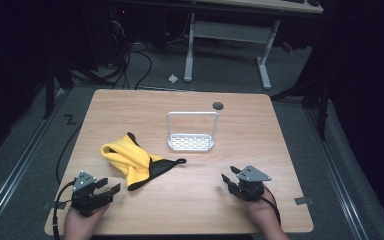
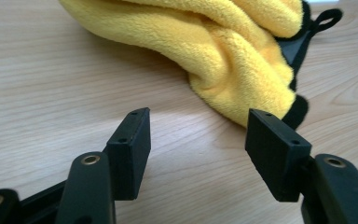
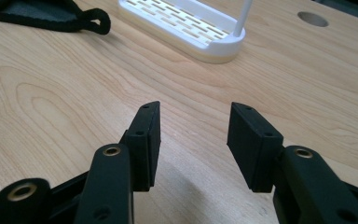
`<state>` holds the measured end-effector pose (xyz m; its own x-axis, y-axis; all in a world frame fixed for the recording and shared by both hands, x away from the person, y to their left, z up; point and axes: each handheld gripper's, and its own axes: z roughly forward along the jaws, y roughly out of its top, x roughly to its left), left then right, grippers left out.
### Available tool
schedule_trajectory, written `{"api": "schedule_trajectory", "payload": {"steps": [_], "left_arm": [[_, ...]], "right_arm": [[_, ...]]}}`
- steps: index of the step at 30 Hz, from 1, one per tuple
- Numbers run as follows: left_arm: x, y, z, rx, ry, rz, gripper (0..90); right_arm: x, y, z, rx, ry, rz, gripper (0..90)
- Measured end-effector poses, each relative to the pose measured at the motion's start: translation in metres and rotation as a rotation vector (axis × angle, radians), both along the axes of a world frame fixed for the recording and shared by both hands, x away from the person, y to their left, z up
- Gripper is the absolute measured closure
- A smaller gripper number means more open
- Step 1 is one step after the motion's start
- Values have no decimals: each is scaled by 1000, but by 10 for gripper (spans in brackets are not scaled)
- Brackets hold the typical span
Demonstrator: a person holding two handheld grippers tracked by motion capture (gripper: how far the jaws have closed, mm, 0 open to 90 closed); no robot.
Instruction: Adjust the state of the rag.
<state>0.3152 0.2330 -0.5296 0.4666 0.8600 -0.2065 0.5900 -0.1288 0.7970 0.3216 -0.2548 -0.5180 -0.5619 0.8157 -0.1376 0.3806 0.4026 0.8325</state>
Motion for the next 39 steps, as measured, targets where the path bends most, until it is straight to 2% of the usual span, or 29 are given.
{"api": "schedule_trajectory", "payload": {"steps": [3, 4, 6, 9, 13, 14, 15, 18, 20, 25, 27, 28, 30, 31, 34, 35, 36, 37, 38, 39], "left_arm": [[2, -2, 0, 6, -8, 1, 397], [2, -2, 0, 6, -8, 1, 394], [6, -2, -1, -21, -7, 1, 392], [8, -4, -2, -17, -9, -4, 371], [8, -8, -3, -24, 6, -20, 365], [8, -8, -3, -24, 6, -20, 364], [8, -9, -1, -45, 3, -28, 361], [8, -12, 1, -39, -9, -32, 361], [10, -14, 2, -42, -1, -36, 364], [12, -22, 5, -35, -15, -45, 372], [15, -27, 7, -40, -18, -50, 361], [18, -33, 9, -62, -10, -54, 354], [20, -36, 10, -65, -7, -58, 349], [23, -42, 10, -48, -8, -51, 348], [27, -46, 9, -40, -3, -45, 349], [29, -47, 8, -42, 7, -33, 387], [31, -49, 7, -44, 17, -18, 387], [35, -52, 3, -6, 51, -4, 528], [35, -52, 3, -6, 51, -4, 620], [36, -56, -2, 54, 70, -7, 695]], "right_arm": [[2, -1, -1, 38, 56, 12, 538], [2, -1, -1, 38, 64, 14, 528], [0, -3, -2, 35, 78, 21, 524], [0, -5, -3, 36, 105, 16, 486], [2, -6, -3, 57, 121, -5, 417], [2, -6, -3, 57, 121, -5, 417], [3, -6, -3, 70, 141, -3, 412], [4, -6, -4, 67, 146, -3, 383], [3, -6, -4, 82, 161, -3, 383], [0, -2, -2, 78, 161, 10, 375], [-1, 1, -1, 65, 161, 5, 376], [-3, 4, 0, 57, 149, 4, 380], [-3, 6, 1, 49, 139, 3, 378], [-4, 7, 1, 51, 138, -1, 370], [-4, 7, 2, 57, 139, 0, 369], [-4, 6, 2, 54, 132, -2, 370], [-4, 6, 2, 54, 132, -2, 370], [-4, 7, 1, 58, 135, -1, 367], [-4, 7, 1, 58, 135, -1, 367], [-5, 7, 0, 54, 136, 5, 382]]}}
